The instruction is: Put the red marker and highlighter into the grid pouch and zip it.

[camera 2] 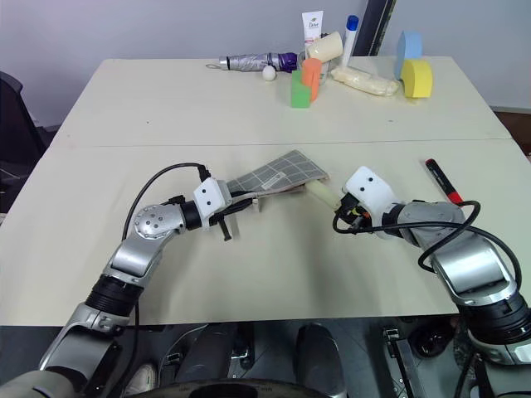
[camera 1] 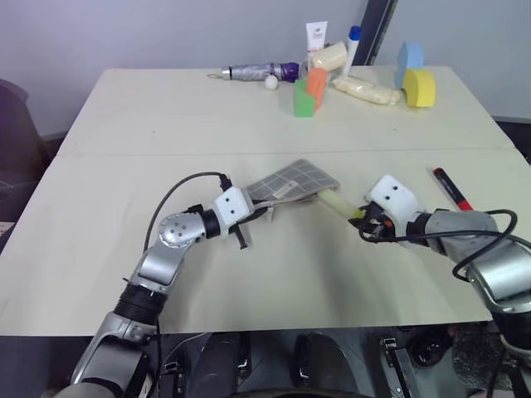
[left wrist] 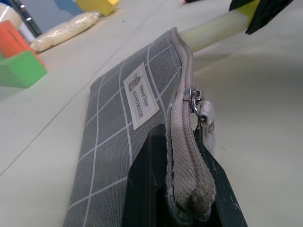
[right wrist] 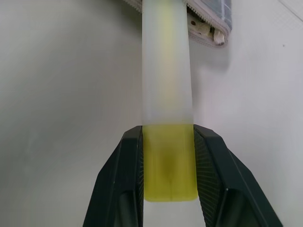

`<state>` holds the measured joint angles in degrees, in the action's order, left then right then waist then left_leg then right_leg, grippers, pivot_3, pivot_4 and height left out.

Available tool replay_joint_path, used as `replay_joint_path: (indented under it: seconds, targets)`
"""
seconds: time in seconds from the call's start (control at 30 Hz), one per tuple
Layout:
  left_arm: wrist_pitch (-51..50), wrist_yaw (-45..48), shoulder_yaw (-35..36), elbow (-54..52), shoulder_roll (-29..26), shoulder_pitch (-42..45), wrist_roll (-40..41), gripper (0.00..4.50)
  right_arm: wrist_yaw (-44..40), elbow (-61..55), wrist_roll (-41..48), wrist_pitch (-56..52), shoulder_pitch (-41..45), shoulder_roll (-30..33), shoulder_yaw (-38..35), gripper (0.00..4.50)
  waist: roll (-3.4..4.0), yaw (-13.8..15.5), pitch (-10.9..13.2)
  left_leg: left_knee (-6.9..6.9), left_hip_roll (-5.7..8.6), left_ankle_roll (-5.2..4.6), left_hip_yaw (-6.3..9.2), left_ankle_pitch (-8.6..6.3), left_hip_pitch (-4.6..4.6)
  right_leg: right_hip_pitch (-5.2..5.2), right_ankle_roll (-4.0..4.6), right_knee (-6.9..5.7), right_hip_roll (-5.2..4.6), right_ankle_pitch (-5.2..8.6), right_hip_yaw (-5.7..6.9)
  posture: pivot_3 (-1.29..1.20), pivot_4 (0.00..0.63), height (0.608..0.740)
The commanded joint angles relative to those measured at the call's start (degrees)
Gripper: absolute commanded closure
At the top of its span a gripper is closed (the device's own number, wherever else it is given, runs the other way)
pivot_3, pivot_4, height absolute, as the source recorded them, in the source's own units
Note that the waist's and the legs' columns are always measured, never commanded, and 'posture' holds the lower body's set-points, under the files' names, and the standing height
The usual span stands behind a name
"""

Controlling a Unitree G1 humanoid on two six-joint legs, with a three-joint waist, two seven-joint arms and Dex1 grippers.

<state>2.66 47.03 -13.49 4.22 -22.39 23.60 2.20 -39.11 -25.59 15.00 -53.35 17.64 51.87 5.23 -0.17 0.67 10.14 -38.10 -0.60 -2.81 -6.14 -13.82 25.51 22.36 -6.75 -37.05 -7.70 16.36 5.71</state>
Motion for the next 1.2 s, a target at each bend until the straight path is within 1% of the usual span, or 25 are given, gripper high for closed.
replay_joint_path:
  seconds: [0.03, 0.17, 0.33, 0.4, 0.47, 0.6, 0.67, 0.73, 0.83, 0.93, 1.03, 1.1, 1.2]
  targets:
    - [2.5, 2.7, -1.7, -3.3, -1.2, -0.5, 0.0, 4.50, -2.3, -3.6, -0.8, 1.8, 1.3, 1.9, 1.9, 3.62, 0.01, 0.0, 0.0, 0.00, 0.00, 0.01, 0.00, 0.00, 0.00, 0.00, 0.00, 0.00, 0.00, 0.00, 0.00, 0.00, 0.150, 0.740]
    - [3.9, 5.6, -2.8, -4.0, -2.3, -0.5, 0.3, 4.50, -4.2, -5.3, -1.8, 2.5, 3.2, 2.3, 5.3, 3.62, 0.01, 0.0, 0.0, 0.00, -0.01, 0.00, 0.01, 0.00, 0.00, 0.00, 0.01, 0.00, -0.02, 0.00, 0.00, 0.00, 0.150, 0.740]
    - [4.6, 9.4, -4.2, -5.3, -3.3, -0.1, 0.8, 4.50, -7.4, -7.7, -6.0, 5.9, 6.6, 3.2, 12.5, 3.62, 0.01, 0.0, 0.0, 0.00, -0.01, 0.03, 0.01, 0.00, 0.01, 0.02, 0.01, 0.02, -0.05, 0.00, 0.00, 0.00, 0.150, 0.740]
    - [4.8, 10.8, -4.6, -5.6, -3.7, 0.1, 1.0, 4.50, -8.2, -8.2, -6.8, 6.5, 8.2, 2.3, 14.4, 3.62, 0.01, -0.1, 0.0, 0.00, -0.01, 0.06, 0.01, 0.02, 0.01, 0.03, 0.01, 0.02, -0.05, 0.00, 0.00, 0.00, 0.150, 0.740]
    - [4.7, 12.2, -4.8, -6.2, -4.0, 0.1, 1.4, 4.50, -8.3, -8.3, -7.2, 6.4, 9.6, 1.0, 15.3, 3.62, 0.01, -0.1, 0.0, 0.00, -0.03, 0.07, 0.01, 0.03, 0.01, 0.04, 0.02, 0.01, -0.03, 0.00, 0.00, 0.00, 0.150, 0.740]
    - [4.3, 13.1, -3.9, -6.5, -4.7, -0.1, 1.7, 4.50, -9.8, -8.0, -7.3, 6.6, 9.3, 1.6, 14.4, 3.62, 0.01, 0.1, 0.0, 0.00, -0.03, 0.16, 0.01, 0.08, 0.02, 0.02, 0.02, 0.03, -0.04, 0.00, 0.00, 0.00, 0.150, 0.740]
    - [3.7, 12.7, -3.1, -6.1, -4.6, -0.2, 2.2, 4.50, -10.8, -8.4, -6.5, 6.4, 8.6, 2.4, 12.9, 2.56, 0.01, 0.1, 0.0, 0.00, -0.01, 0.15, 0.01, 0.08, 0.02, 0.02, 0.01, 0.03, -0.05, 0.00, 0.00, 0.00, 0.150, 0.740]
    - [3.1, 12.3, -2.5, -5.8, -4.4, -0.3, 2.7, 4.50, -11.6, -8.8, -5.8, 6.3, 7.9, 3.0, 11.4, 1.69, 0.01, 0.0, 0.0, 0.00, -0.02, 0.10, 0.02, 0.04, 0.02, 0.02, 0.01, 0.03, -0.05, 0.00, 0.00, 0.00, 0.150, 0.740]
    - [0.1, 10.3, -1.0, -5.4, -3.3, -0.4, 4.4, 4.50, -12.0, -9.9, -2.5, 6.3, 5.5, 3.1, 3.6, 0.18, 0.01, 0.1, 0.0, 0.00, -0.03, 0.08, 0.02, 0.04, 0.02, 0.01, 0.01, 0.02, -0.04, 0.00, 0.00, 0.00, 0.150, 0.740]
    - [-2.7, 8.5, -0.1, -5.5, -1.9, -0.4, 5.8, 4.50, -12.6, -10.7, 0.7, 5.3, 3.3, 2.9, -2.1, 0.18, 0.00, 0.1, 0.0, -0.02, -0.02, 0.08, 0.02, 0.04, 0.00, -0.03, 0.01, 0.01, -0.03, 0.00, 0.00, 0.00, 0.150, 0.740]
    - [-5.7, 3.1, 0.6, -4.6, 1.6, 0.1, 5.2, 4.50, -11.6, -9.3, 5.7, 1.2, 0.6, 0.7, -12.4, 0.18, 0.00, 0.2, 0.0, -0.02, -0.02, 0.03, 0.03, 0.01, -0.01, -0.06, 0.00, 0.00, -0.02, -0.01, 0.01, 0.00, 0.150, 0.740]
    - [-8.1, -2.0, 1.3, -3.6, 5.0, 1.1, 4.3, 4.50, -9.2, -5.2, 5.9, 0.5, -2.4, -0.9, -18.1, 0.18, -0.02, 0.4, 0.0, -0.05, -0.01, -0.01, 0.04, -0.01, -0.01, -0.10, -0.01, 0.01, -0.01, -0.01, 0.01, 0.00, 0.150, 0.740]
    - [-9.8, -6.5, 1.5, -3.1, 8.1, 2.0, 3.4, 4.50, -4.2, 0.7, 4.2, 0.9, -4.5, -2.8, -21.8, 0.18, -0.07, 0.7, 0.0, -0.09, 0.02, -0.05, 0.04, -0.03, -0.02, -0.15, -0.07, 0.02, 0.02, -0.05, 0.02, 0.00, 0.150, 0.740]
